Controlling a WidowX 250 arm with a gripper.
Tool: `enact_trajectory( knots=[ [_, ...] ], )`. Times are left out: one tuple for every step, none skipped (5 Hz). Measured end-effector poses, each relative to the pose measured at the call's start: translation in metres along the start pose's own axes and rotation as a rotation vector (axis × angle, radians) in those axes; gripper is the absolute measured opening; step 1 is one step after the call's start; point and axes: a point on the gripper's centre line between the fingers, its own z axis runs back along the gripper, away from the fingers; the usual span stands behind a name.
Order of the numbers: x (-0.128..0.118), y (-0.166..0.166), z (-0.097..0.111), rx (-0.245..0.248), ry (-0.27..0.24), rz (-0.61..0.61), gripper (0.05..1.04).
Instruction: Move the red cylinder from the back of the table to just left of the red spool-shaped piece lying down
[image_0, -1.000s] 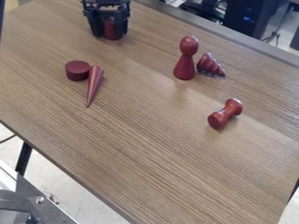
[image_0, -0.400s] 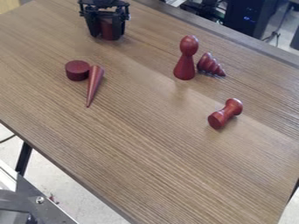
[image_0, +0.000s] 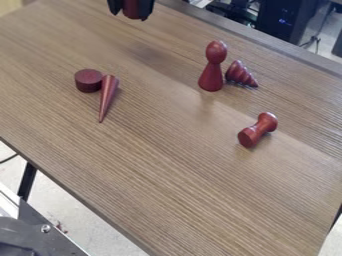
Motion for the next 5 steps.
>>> enact_trajectory(
  knots=[
    [-0.012,-0.008,0.012,0.023,-0.003,-0.006,0.769],
    [-0.024,-0.019,0.016,0.003,0.005,-0.015,0.769],
    [-0.043,-0.034,-0.005,-0.069,0.061,-0.022,0.769],
    [-0.063,-0.060,-0.022,-0.149,0.118,-0.034,0.769],
    [-0.085,-0.085,-0.032,-0.219,0.154,-0.056,0.769]
  ],
)
